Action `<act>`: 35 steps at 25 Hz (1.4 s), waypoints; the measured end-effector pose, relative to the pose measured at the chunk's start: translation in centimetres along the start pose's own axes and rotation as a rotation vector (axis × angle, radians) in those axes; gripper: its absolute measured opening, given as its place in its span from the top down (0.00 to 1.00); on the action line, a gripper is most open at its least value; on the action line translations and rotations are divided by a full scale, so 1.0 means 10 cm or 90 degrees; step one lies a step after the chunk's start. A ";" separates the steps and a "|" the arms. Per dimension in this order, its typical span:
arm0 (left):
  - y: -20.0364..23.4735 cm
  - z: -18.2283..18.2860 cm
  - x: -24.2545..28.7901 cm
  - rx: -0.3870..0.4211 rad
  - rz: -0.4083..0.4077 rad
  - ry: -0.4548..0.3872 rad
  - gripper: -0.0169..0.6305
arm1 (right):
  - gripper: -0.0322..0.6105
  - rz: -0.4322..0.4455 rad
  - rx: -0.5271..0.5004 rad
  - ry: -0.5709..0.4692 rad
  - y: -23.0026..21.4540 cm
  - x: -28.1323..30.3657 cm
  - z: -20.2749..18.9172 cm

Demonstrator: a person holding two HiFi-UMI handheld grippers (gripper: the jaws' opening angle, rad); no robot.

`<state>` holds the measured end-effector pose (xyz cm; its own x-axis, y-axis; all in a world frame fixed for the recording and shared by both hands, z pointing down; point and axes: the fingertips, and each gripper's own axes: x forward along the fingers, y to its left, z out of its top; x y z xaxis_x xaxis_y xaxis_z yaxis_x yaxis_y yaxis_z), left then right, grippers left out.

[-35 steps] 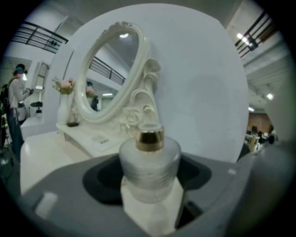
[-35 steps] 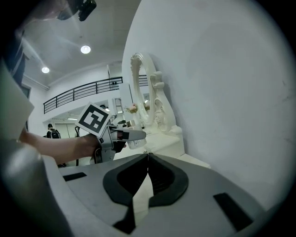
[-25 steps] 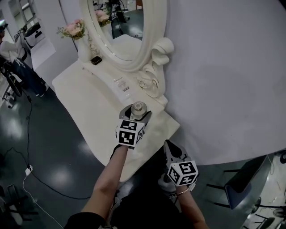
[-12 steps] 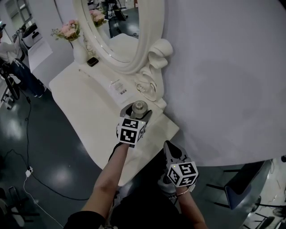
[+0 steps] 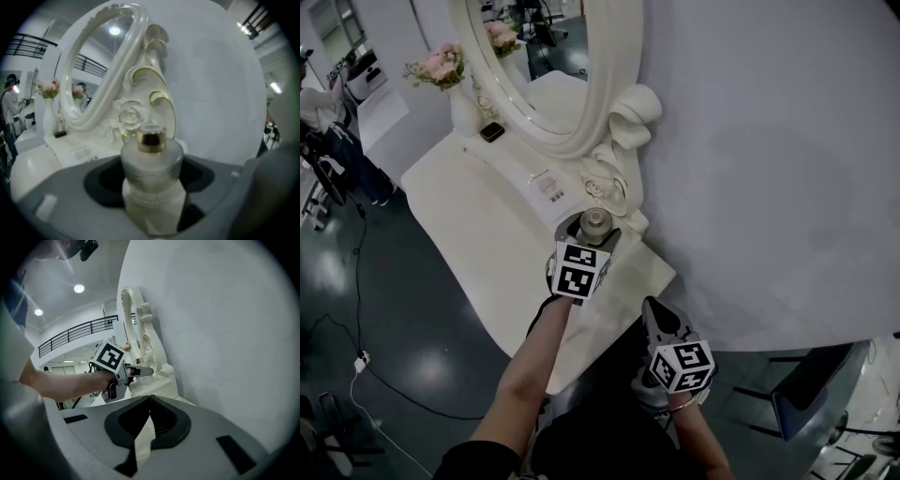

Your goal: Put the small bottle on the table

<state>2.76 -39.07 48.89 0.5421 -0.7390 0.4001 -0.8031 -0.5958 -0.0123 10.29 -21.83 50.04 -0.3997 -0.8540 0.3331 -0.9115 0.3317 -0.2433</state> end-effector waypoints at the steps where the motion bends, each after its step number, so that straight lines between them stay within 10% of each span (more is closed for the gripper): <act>1: 0.00 0.00 0.00 0.004 0.002 0.000 0.45 | 0.94 0.000 0.000 0.000 -0.01 0.00 0.00; 24: -0.03 0.07 -0.36 -0.022 0.021 -0.044 0.46 | 0.94 0.012 -0.010 -0.015 0.22 -0.12 0.03; 35: 0.03 -0.10 -1.05 -0.106 0.039 -0.077 0.68 | 0.94 0.015 -0.031 -0.044 0.38 -0.26 0.13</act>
<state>-3.45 -31.21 45.56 0.5081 -0.8108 0.2906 -0.8601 -0.4955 0.1214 8.04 -18.89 47.03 -0.4154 -0.8705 0.2639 -0.9060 0.3702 -0.2051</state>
